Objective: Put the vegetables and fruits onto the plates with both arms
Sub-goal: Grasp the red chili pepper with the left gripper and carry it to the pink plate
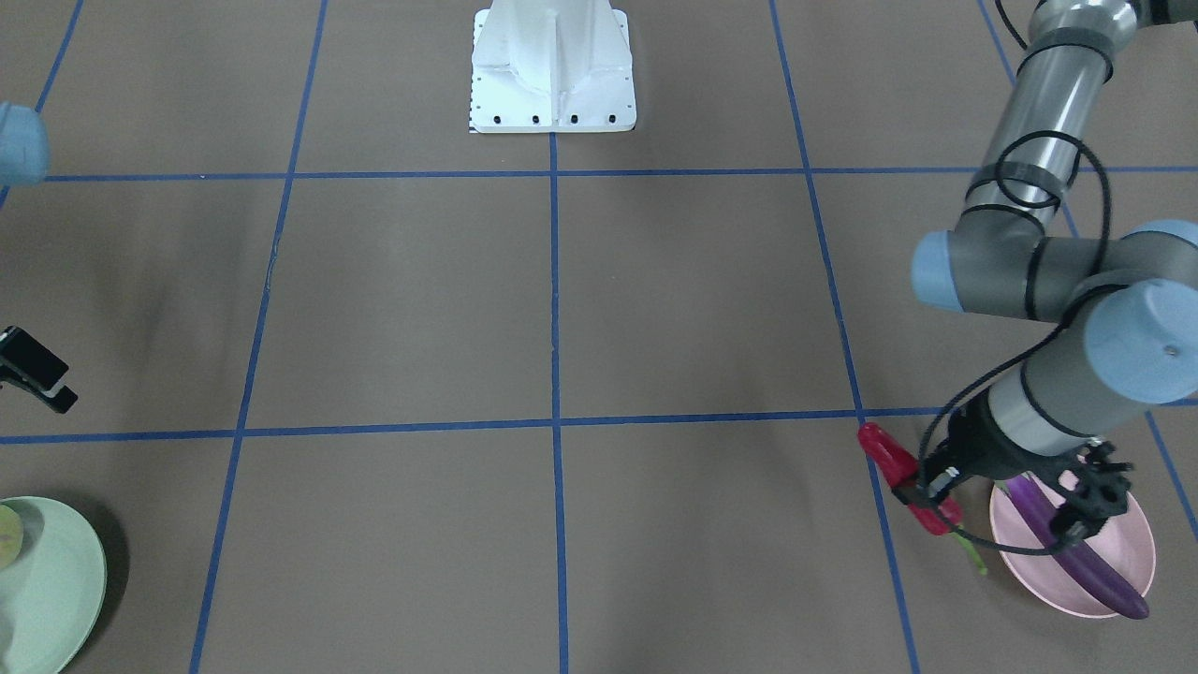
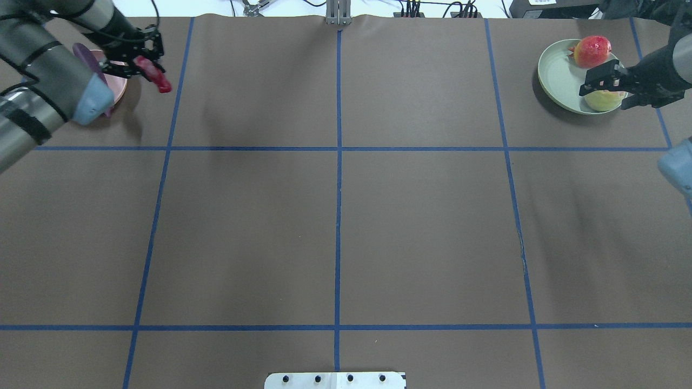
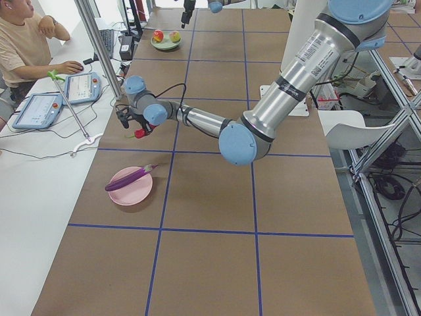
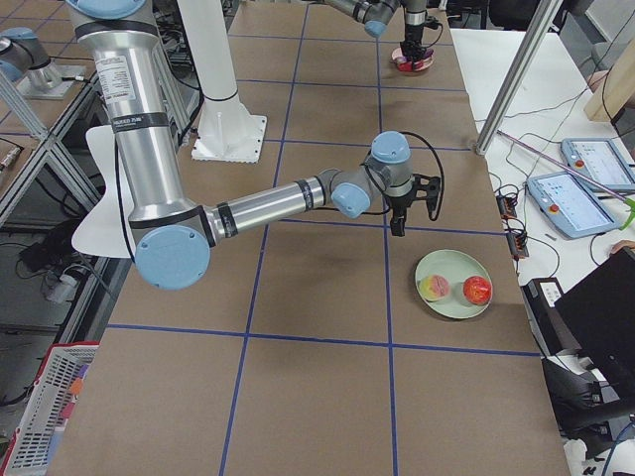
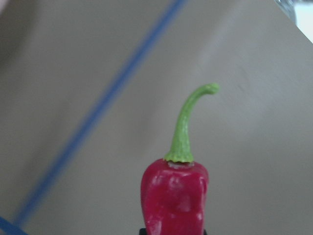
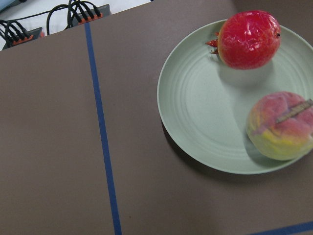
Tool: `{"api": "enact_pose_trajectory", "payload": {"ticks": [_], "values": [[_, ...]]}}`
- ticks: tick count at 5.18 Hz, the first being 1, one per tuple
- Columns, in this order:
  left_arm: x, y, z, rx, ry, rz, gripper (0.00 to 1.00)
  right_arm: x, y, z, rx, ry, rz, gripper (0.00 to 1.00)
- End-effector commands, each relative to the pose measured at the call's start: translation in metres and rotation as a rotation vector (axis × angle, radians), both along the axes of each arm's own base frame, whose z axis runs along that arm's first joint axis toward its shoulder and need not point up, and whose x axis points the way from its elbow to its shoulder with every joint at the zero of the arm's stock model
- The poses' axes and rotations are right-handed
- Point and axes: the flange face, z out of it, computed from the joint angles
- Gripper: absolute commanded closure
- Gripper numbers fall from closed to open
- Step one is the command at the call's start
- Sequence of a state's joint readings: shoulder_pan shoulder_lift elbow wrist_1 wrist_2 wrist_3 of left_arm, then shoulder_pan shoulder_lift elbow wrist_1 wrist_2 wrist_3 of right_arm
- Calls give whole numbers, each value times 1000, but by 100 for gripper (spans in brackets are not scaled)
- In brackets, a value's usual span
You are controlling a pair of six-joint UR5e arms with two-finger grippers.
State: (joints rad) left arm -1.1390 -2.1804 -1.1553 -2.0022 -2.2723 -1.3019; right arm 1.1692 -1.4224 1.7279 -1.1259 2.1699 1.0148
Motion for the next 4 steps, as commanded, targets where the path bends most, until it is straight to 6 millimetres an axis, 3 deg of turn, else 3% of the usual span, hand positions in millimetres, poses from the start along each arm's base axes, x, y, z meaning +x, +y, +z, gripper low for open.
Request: {"api": "enact_pose_trajectory", "payload": {"ticks": [1, 2, 3, 4], "values": [[-104, 2, 93, 69, -108, 79, 100, 6, 15, 1, 3, -2, -2, 0], [-134, -1, 136, 69, -152, 142, 100, 5, 18, -1, 1, -14, -14, 0], [-115, 1, 144, 23, -152, 139, 100, 5, 19, 0, 0, -13, -14, 0], [-89, 4, 146, 15, -171, 154, 85, 5, 19, 0, 0, -12, -13, 0]]}}
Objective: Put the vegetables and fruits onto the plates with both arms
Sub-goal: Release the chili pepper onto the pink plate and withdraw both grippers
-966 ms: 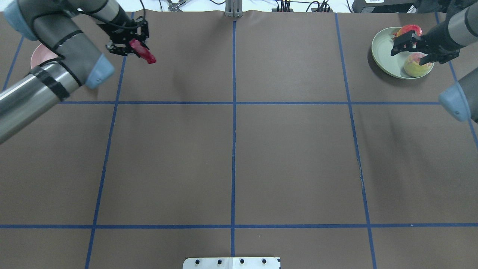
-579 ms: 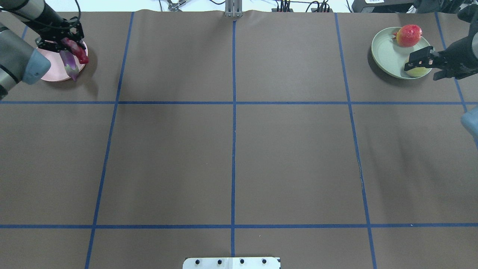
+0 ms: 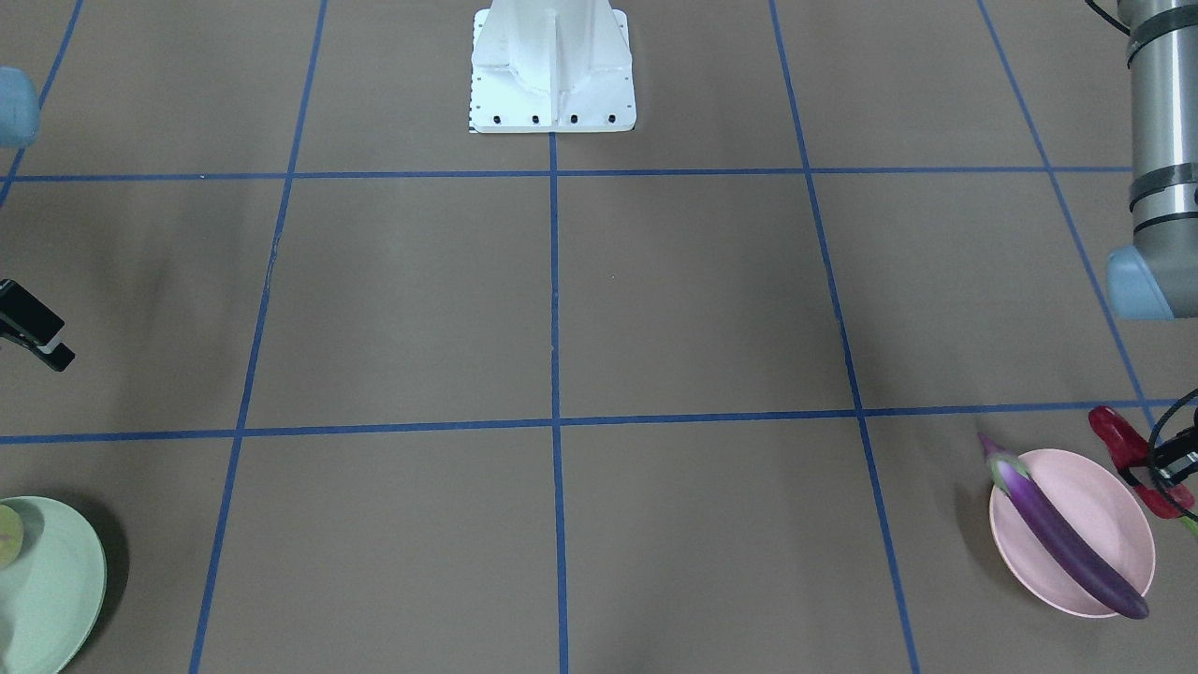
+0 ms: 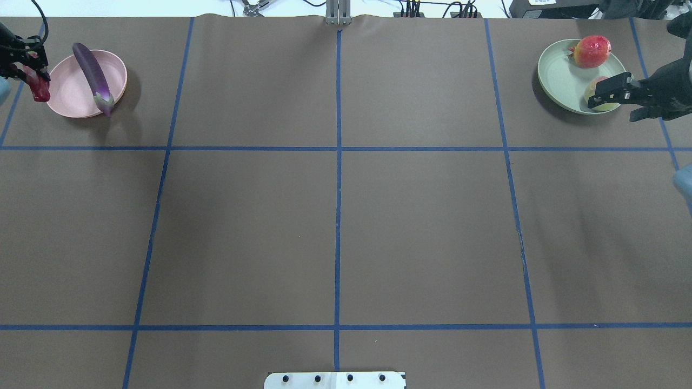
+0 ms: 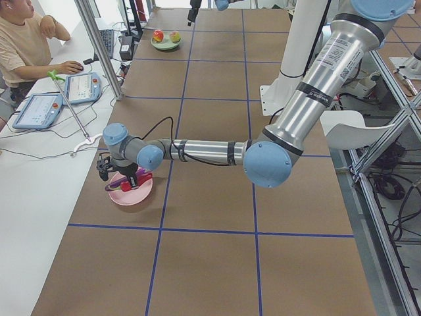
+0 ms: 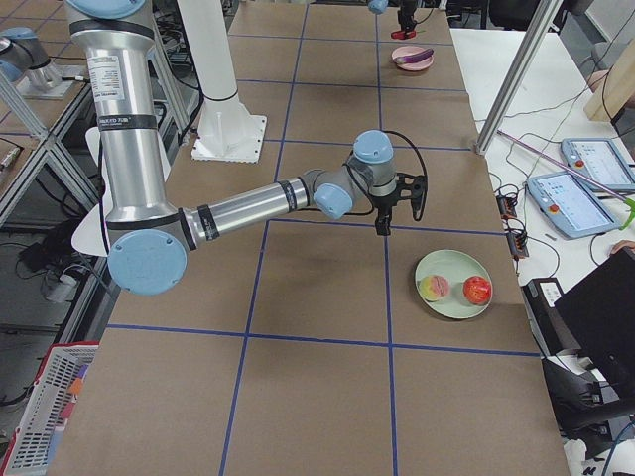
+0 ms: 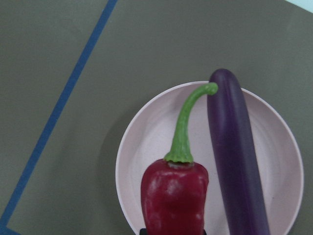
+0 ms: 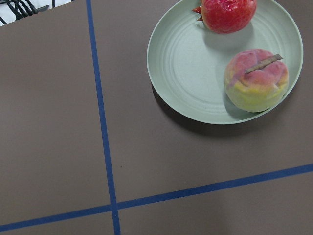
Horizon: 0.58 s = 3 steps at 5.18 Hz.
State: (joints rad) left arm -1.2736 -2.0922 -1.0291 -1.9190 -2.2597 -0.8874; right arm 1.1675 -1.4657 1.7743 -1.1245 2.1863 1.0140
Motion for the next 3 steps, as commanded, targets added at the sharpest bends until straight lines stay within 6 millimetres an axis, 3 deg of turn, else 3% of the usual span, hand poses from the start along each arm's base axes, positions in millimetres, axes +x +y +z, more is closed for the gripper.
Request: {"api": "enact_pose_trajectory", "payload": {"ticks": [1, 2, 3], "values": [[20, -8, 2, 5, -50, -1, 53, 0, 0, 0, 0, 0, 0, 0], [26, -6, 11, 31, -69, 8, 1, 1, 2, 3, -6, 3, 0, 0], [25, -8, 8, 43, -67, 9, 0, 2, 2, 4, -2, 5, -2, 0]]}}
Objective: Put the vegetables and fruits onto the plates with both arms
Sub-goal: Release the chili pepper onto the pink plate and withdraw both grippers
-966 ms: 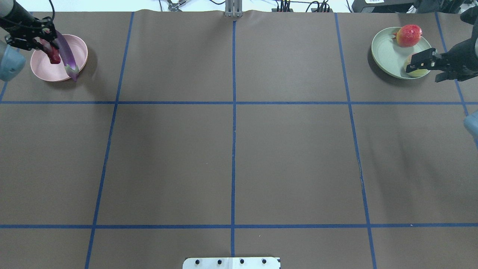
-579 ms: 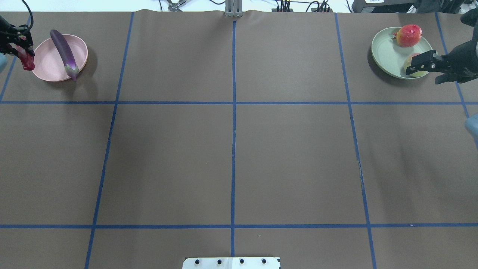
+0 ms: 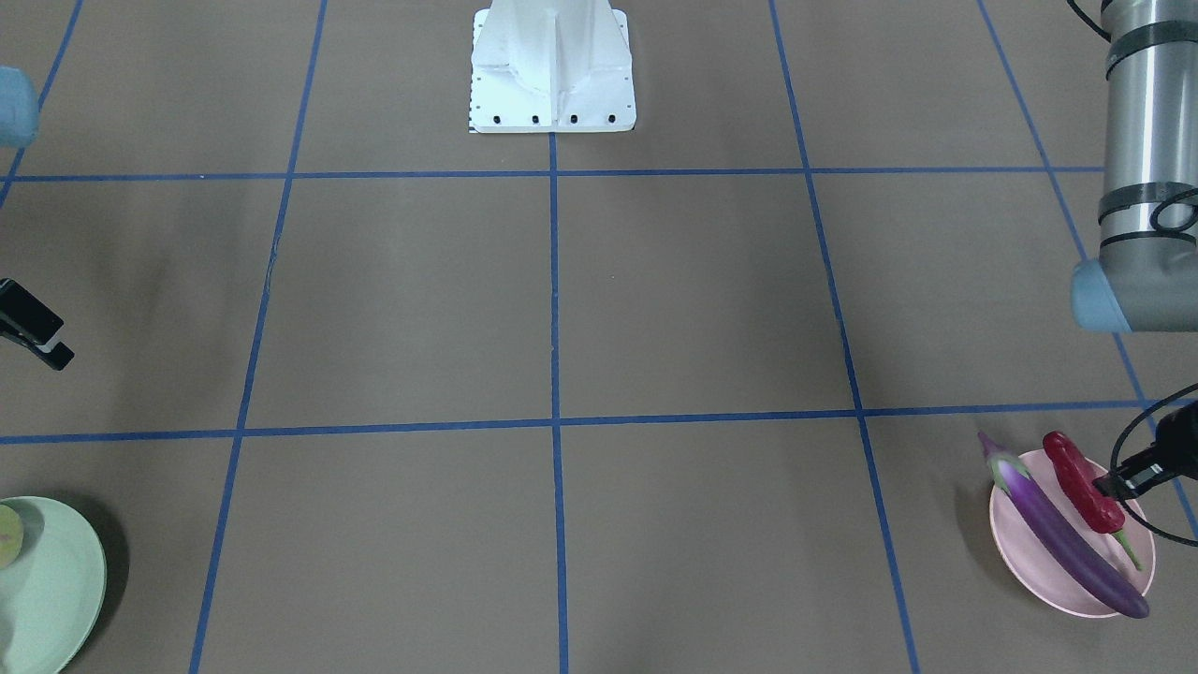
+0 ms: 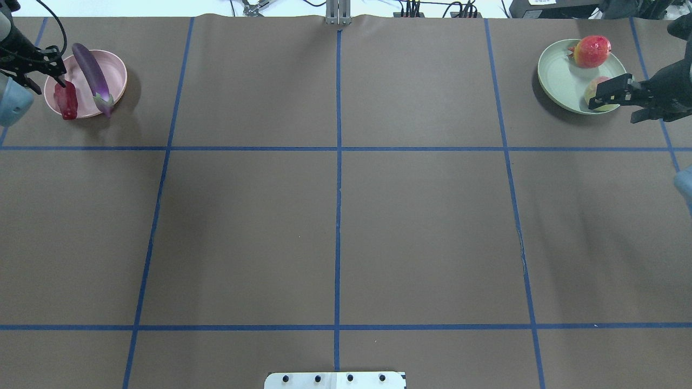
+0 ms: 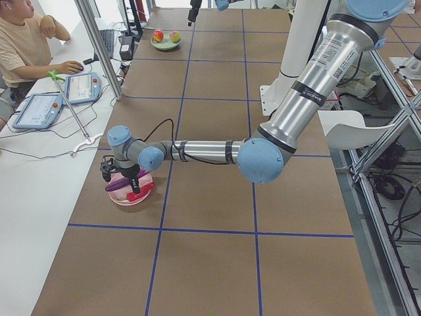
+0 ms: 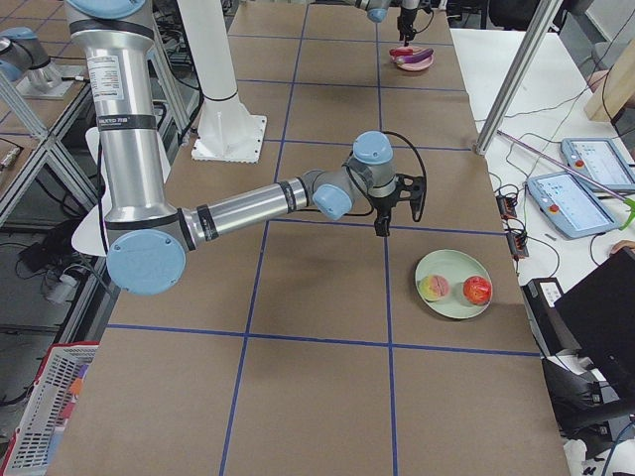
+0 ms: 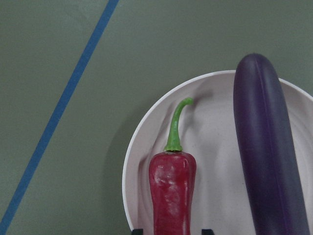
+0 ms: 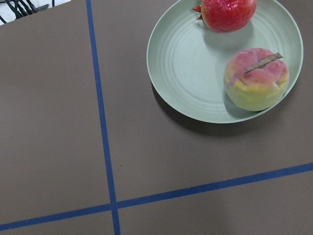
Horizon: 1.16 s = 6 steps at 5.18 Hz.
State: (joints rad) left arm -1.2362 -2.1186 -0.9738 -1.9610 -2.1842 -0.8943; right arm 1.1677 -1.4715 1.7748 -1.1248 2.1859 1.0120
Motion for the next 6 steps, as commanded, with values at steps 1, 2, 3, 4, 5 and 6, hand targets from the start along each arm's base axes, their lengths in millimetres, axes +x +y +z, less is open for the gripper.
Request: {"api": "enact_pose_trajectory", "payload": {"ticks": [1, 2, 3, 4, 5, 6], "values": [[-16, -6, -31, 51, 36, -14, 0, 2, 0, 1, 1, 0, -1, 0], [-32, 26, -61, 81, 117, 0, 0, 31, -1, -8, -14, -50, 2, 0], [-46, 83, -91, 164, 179, 22, 0, 78, 6, 0, 20, -95, -42, 0], [-59, 137, -115, 231, 221, 46, 0, 108, 22, 24, 80, -89, -106, 0], [-69, 175, -105, 338, 195, 164, 0, 127, 26, 50, 97, -22, -149, 0], [-93, 212, -75, 414, 152, 293, 0, 169, 26, 66, 130, 62, -202, 0]]}}
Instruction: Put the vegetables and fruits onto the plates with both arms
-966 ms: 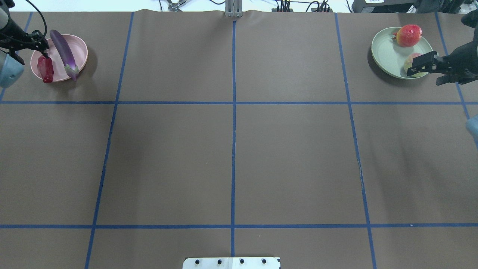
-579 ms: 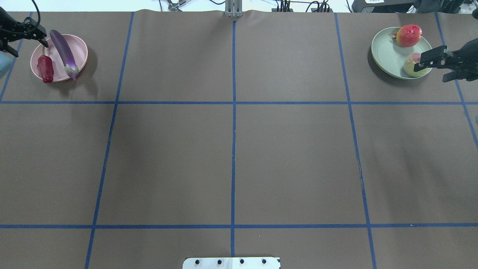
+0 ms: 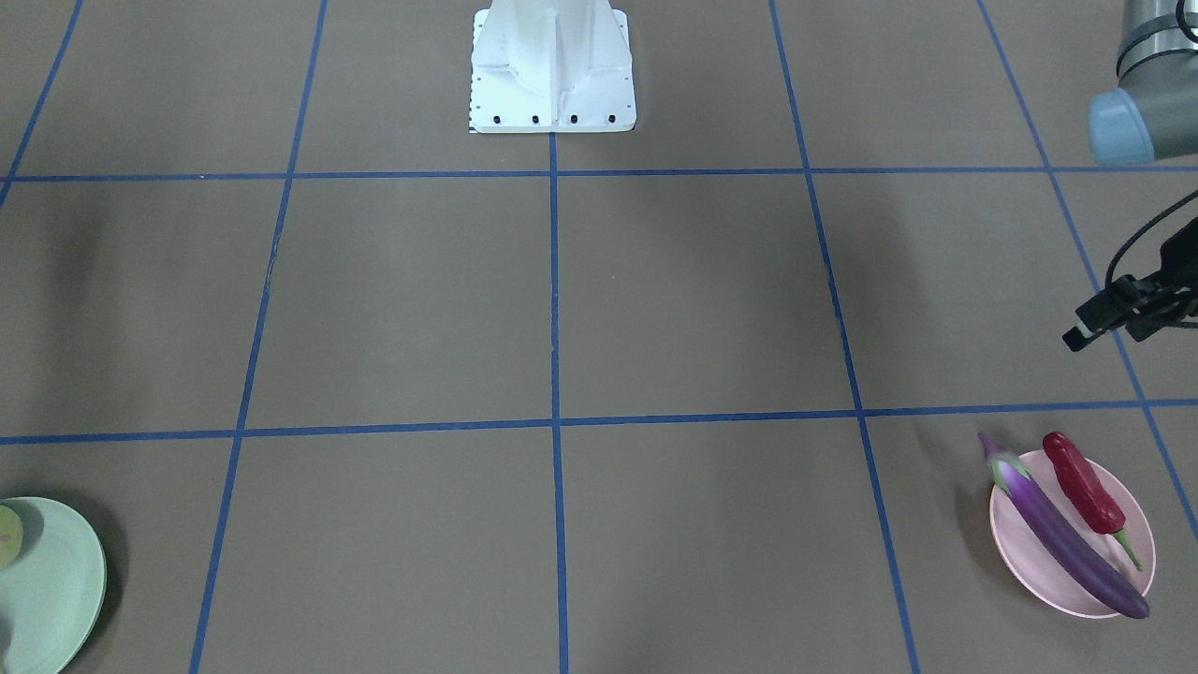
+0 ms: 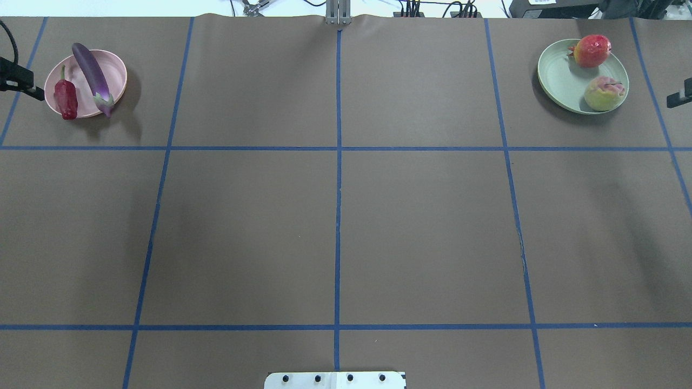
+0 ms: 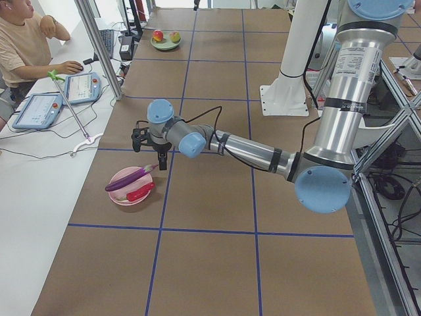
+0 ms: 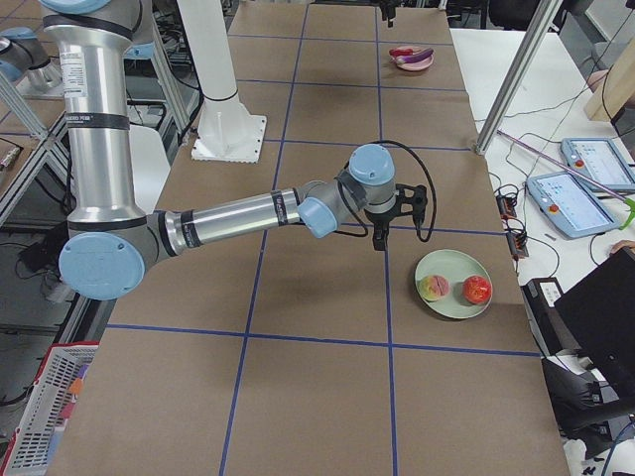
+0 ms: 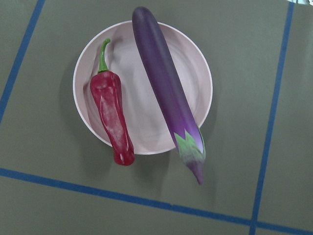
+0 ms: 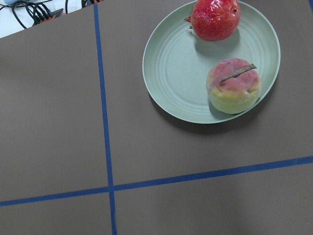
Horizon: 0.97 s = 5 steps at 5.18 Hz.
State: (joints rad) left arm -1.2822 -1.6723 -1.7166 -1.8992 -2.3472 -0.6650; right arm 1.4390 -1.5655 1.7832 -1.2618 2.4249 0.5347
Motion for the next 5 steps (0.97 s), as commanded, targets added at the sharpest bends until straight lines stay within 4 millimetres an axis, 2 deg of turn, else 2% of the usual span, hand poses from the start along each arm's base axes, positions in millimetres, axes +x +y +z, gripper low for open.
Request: {"api": "enact_pose_trajectory", "payload": {"ticks": [1, 2, 3, 5], "values": [[-74, 78, 45, 107, -49, 82, 0, 62, 15, 33, 49, 108, -99, 0], [-88, 123, 52, 76, -32, 76, 0, 58, 40, 45, 35, 128, -123, 0], [-92, 136, 51, 72, -32, 72, 0, 55, 66, 48, 29, 157, -132, 0], [-93, 139, 53, 65, -36, 70, 0, 58, 79, 55, 16, 171, -126, 0]]}}
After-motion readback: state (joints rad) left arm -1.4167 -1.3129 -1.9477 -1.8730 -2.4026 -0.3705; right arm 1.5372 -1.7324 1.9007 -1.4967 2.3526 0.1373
